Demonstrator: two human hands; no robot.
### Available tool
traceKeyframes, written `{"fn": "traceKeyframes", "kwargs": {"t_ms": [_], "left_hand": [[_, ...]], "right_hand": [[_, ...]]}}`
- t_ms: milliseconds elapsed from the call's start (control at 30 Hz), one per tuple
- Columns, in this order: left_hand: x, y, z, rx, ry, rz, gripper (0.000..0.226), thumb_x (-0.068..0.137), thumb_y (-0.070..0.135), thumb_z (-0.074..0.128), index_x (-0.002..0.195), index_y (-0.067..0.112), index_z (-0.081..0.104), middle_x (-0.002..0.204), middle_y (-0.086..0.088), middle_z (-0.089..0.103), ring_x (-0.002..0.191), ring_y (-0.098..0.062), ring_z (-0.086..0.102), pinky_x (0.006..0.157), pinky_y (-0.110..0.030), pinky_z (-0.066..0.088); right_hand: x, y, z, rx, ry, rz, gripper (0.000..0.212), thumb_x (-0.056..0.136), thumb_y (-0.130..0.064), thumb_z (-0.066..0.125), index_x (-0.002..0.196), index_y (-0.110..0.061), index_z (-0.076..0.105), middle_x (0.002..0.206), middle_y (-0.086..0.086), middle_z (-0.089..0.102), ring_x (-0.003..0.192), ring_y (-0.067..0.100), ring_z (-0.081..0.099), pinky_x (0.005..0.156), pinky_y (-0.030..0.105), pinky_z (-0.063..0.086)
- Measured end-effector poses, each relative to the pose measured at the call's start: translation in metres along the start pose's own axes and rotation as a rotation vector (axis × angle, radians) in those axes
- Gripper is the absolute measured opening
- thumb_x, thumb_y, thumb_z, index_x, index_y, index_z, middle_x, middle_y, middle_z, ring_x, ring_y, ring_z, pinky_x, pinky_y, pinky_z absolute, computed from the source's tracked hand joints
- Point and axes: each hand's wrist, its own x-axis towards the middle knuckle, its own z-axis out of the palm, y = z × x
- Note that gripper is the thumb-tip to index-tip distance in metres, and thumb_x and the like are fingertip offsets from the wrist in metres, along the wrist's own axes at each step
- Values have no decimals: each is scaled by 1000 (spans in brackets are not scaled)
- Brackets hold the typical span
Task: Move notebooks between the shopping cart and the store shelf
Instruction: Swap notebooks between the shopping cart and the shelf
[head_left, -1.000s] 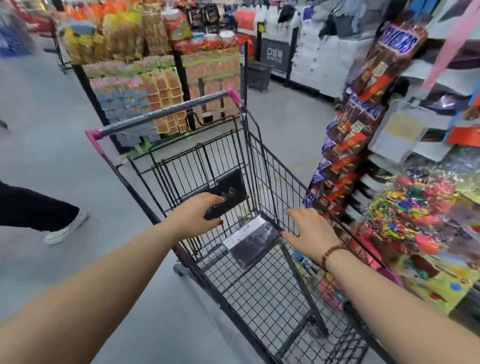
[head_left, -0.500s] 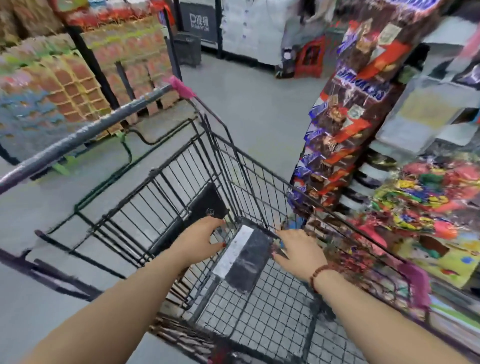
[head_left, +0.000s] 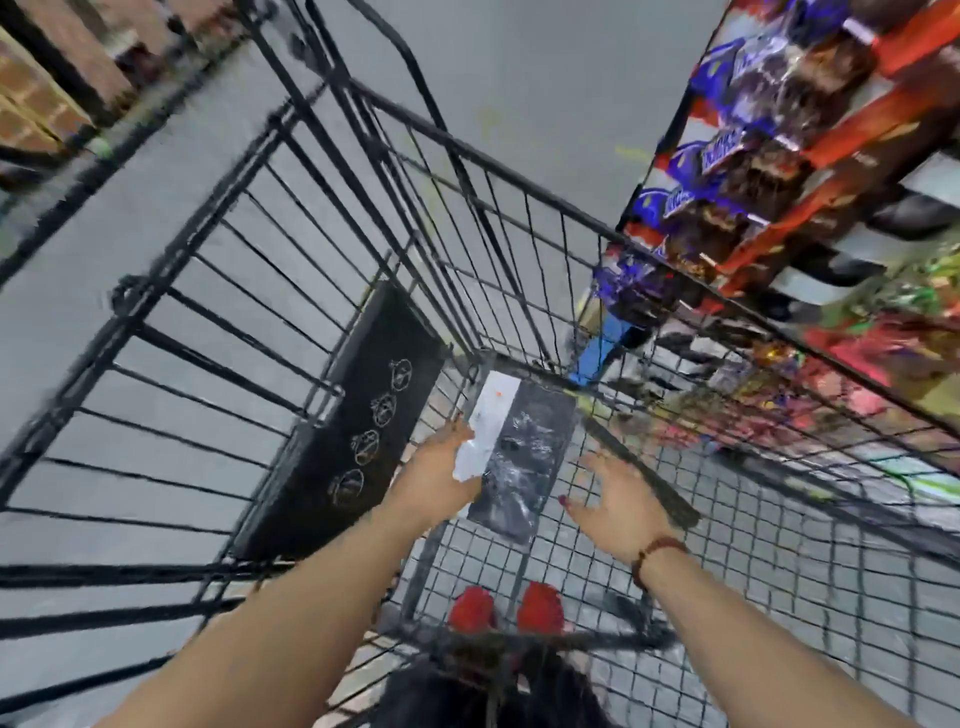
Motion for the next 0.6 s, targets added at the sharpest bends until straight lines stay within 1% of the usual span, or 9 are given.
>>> {"fn": "traceKeyframes", "kwargs": {"t_ms": [133, 233, 267, 300, 333, 367, 500, 567, 600], "left_hand": [[33, -19, 37, -55, 64, -72, 59, 82, 19, 68, 135, 7, 44, 138, -15, 45, 128, -29, 42, 100, -23, 30], [51, -29, 59, -163, 125, -96, 53, 78, 3, 69, 127, 3, 48, 126, -17, 50, 122, -38, 45, 92, -8, 32], [52, -31, 64, -172, 147, -99, 53, 77, 4, 69, 126, 6, 48, 126, -16, 49, 123, -40, 44, 96, -11, 35], [54, -33, 70, -182, 181, -110, 58, 75, 13, 69, 128, 8, 48, 130, -16, 48, 124, -39, 45, 103, -24, 39], [57, -36, 77, -209, 216, -105, 65, 70, 24, 68, 130, 11, 47, 133, -17, 47, 122, -39, 47, 103, -37, 43], [59, -39, 84, -269, 255, -98, 71, 67, 30, 68, 132, 13, 45, 134, -18, 47, 121, -37, 50, 100, -45, 45], [64, -46, 96, -240, 290, -122, 81, 72, 26, 77, 140, 9, 39, 139, -12, 50, 128, -26, 47, 106, -35, 37], [67, -48, 97, -223, 308, -88, 81, 69, 35, 75, 138, 9, 42, 137, -11, 52, 129, -28, 46, 107, -39, 36], [67, -49, 97, -217, 314, -86, 80, 69, 36, 75, 137, 9, 45, 136, -11, 53, 128, -27, 45, 108, -36, 35]], "right_hand": [[26, 11, 40, 140, 3, 94, 64, 88, -40, 57, 143, -17, 33, 151, 10, 32, 139, 26, 29, 111, 32, 28], [44, 20, 66, 286, 16, 149, 64, 87, -37, 60, 142, -17, 34, 148, 10, 38, 138, 26, 31, 111, 33, 27], [48, 22, 73, 351, 33, 159, 63, 86, -36, 62, 140, -17, 36, 145, 9, 42, 134, 26, 37, 108, 33, 32], [52, 24, 78, 413, 56, 168, 61, 85, -34, 64, 138, -18, 39, 142, 9, 45, 129, 25, 43, 105, 32, 37], [56, 25, 83, 459, 78, 179, 60, 84, -33, 65, 136, -19, 41, 137, 7, 49, 124, 24, 47, 101, 31, 40], [60, 26, 87, 491, 98, 186, 58, 84, -33, 66, 135, -19, 43, 131, 6, 53, 119, 23, 50, 97, 30, 42], [73, 26, 94, 611, 162, 213, 54, 81, -33, 68, 129, -16, 50, 101, 2, 57, 82, 16, 55, 72, 25, 44], [79, 25, 97, 667, 149, 221, 56, 80, -33, 70, 128, -13, 50, 98, 3, 58, 77, 16, 54, 73, 30, 47], [81, 25, 99, 690, 147, 230, 57, 79, -33, 71, 127, -11, 50, 97, 5, 58, 77, 17, 55, 74, 32, 49]]}}
